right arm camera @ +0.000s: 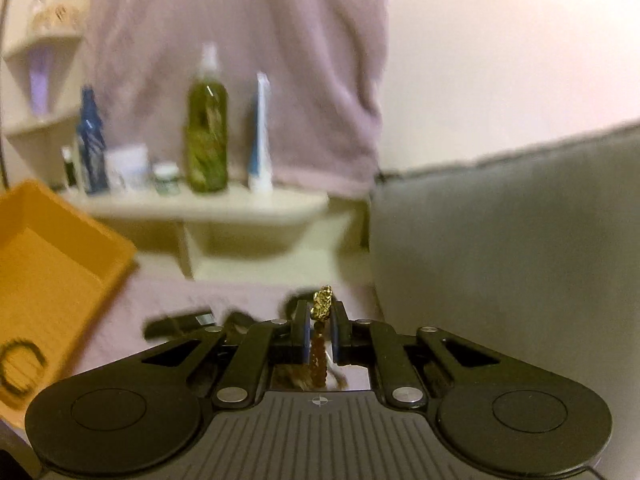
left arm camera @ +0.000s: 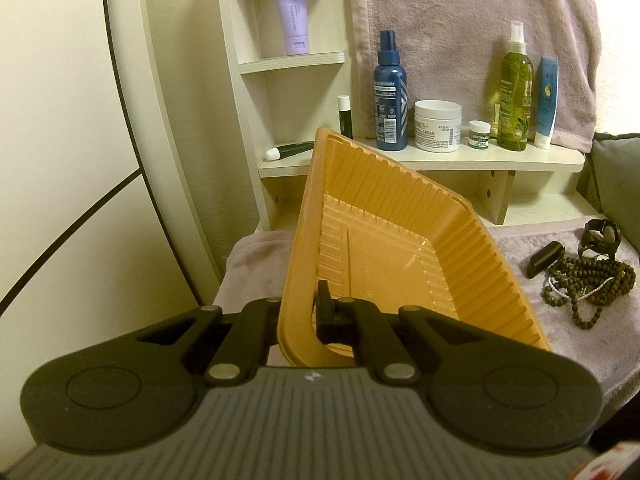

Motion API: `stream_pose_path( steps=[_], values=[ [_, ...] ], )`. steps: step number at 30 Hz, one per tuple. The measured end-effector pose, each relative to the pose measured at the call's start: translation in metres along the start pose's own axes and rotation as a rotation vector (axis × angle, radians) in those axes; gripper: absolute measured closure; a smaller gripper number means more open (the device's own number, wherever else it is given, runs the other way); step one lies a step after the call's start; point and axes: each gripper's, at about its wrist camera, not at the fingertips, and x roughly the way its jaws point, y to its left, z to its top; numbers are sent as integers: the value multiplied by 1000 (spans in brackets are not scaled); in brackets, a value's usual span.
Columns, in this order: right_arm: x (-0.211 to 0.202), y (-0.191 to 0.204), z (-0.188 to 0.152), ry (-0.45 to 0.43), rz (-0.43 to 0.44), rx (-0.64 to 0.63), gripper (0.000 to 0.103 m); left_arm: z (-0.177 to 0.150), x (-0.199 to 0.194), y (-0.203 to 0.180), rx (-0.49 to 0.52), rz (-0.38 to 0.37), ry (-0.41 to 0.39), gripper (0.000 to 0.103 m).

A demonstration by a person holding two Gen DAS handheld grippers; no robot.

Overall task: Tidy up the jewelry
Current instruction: 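Drop a brown bead strand into the tray with right gripper while left holds tray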

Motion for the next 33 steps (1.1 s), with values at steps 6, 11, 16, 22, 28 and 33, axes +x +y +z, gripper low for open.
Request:
stream_pose_path(
  steps=[6,11,16,22,28,33],
  values=[
    [-16,33,32,-47,234,19,93,0,0,0,-5,-3,0,99],
    [-9,81,37,9,476,25,93,1,1,1,-7,-6,-2,99],
    [4,130,23,73,616,-36,93,0,0,1,-11,-8,-2,99],
    [13,162,-1,156,694,-120,93,-2,0,3,-20,-13,-2,99],
    [16,154,-9,150,666,-100,58,-2,2,6,-29,-17,0,99],
    [8,117,-13,112,520,-59,58,-2,3,6,-35,-17,-1,99]
  ],
)
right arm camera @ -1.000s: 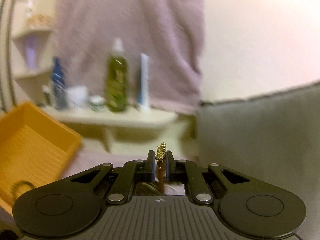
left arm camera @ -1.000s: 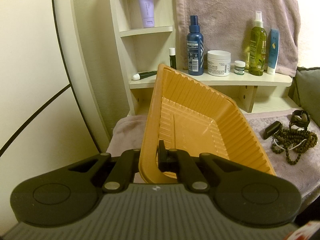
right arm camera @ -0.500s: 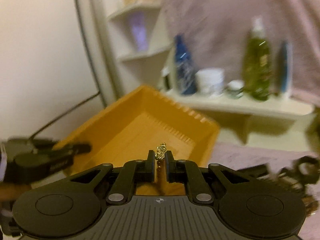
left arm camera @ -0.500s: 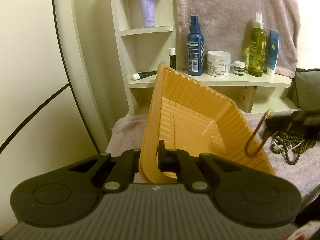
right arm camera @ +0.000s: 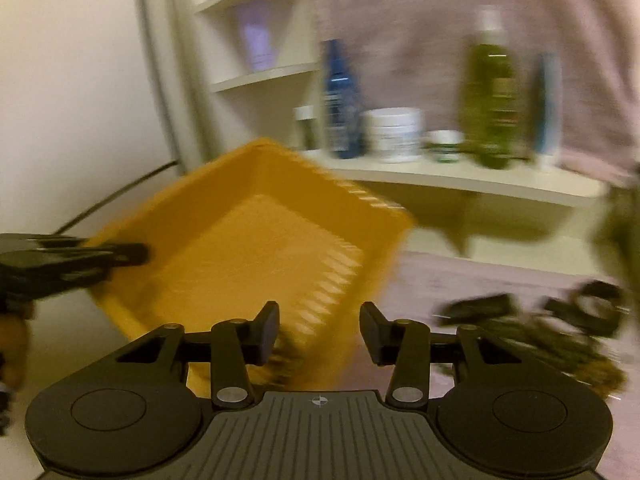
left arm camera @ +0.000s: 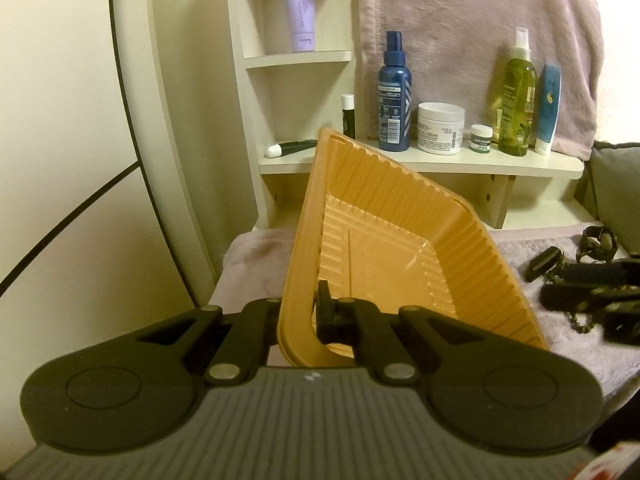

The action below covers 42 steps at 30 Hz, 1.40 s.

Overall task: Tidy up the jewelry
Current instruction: 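Drop a brown bead strand into the tray with right gripper while left holds tray, then lower a long brown necklace into the tray with right gripper while left holds tray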

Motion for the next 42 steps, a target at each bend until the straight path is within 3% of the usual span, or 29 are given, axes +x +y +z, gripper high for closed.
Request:
stream_pose_path(
  steps=[5,9,12,15,23,27,42],
  values=[
    [-17,-55,-18,17,-240,97,58,0,0,-1,7,3,0,99],
    [-29,-102,-29,30,-345,244,58,1,0,-2,11,8,0,99],
    [-32,-118,-32,22,-345,305,61,0,-1,-3,19,13,1,99],
    [-26,-124,-30,18,-323,340,76,1,-1,-4,25,16,3,99],
    [-10,-127,-33,37,-347,412,83,1,-2,-5,34,24,7,99],
    [-13,-129,-32,21,-349,433,96,1,-1,-5,34,24,8,99],
    [-81,-106,4,-151,-374,266,97,0,-2,-5,28,18,0,99]
  ],
)
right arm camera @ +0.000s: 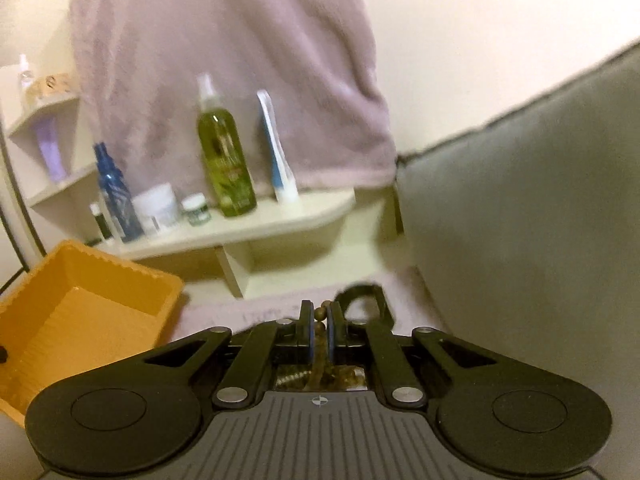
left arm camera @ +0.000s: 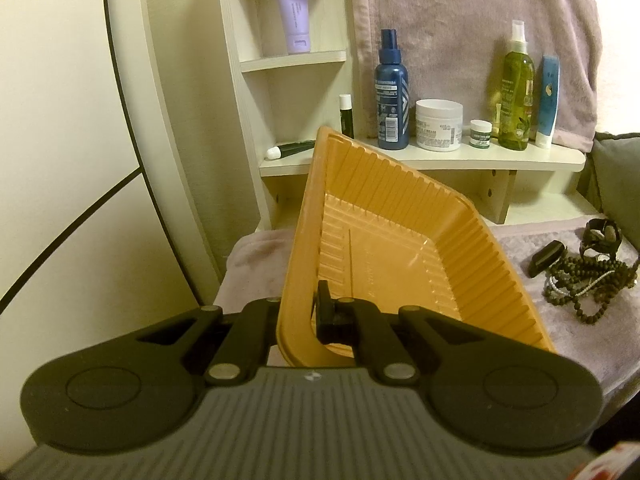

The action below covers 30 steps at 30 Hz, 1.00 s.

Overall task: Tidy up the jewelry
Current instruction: 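Lower a long brown necklace into the tray with right gripper while left holds tray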

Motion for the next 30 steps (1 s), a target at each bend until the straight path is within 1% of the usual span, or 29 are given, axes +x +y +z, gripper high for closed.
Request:
stream_pose_path(
  steps=[10,16,23,28,30],
  values=[
    [-29,13,28,-110,32,-58,97,1,-1,0,-2,-3,-3,99],
    [-41,15,44,-156,46,-78,97,1,-1,0,-3,-3,-4,99],
    [-46,23,57,-186,78,-103,97,2,-1,0,-5,-3,-3,99],
    [-49,35,67,-203,129,-113,97,3,0,0,-7,-6,-3,99],
    [-52,41,73,-210,165,-110,97,3,-1,0,-7,-6,-3,99]
  ],
)
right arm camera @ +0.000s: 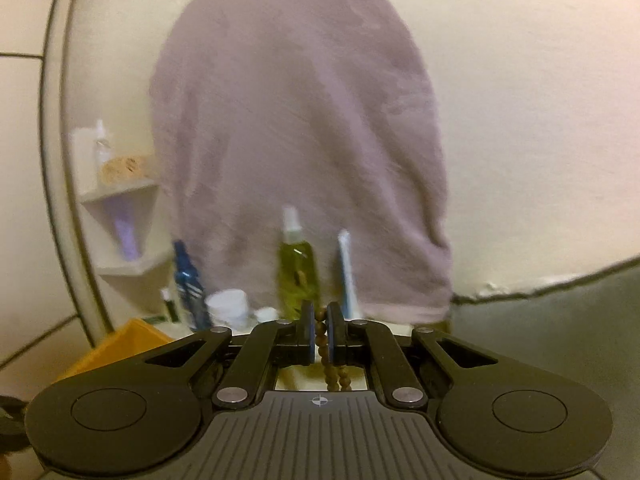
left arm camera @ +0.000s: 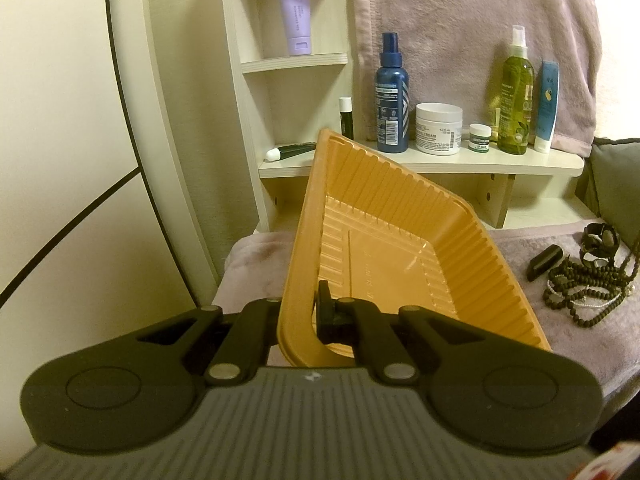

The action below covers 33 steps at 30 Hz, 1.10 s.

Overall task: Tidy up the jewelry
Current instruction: 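Lower a long brown necklace into the tray with right gripper while left holds tray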

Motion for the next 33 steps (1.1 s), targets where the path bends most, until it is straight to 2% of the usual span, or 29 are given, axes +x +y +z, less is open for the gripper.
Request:
stream_pose_path(
  steps=[9,13,15,18,24,33],
  values=[
    [6,52,32,-37,259,18,97,-1,1,1,-3,-1,0,99],
    [23,80,33,-10,377,8,97,-1,1,2,-5,-4,0,99],
    [35,92,24,31,414,-4,97,-1,2,3,-8,-6,0,99],
    [57,103,2,140,457,6,97,-2,2,3,-11,-7,-2,99],
    [94,115,-45,310,466,3,97,-2,3,4,-18,-10,0,99],
    [114,109,-104,508,493,-8,97,-2,3,4,-20,-11,1,99]
  ],
)
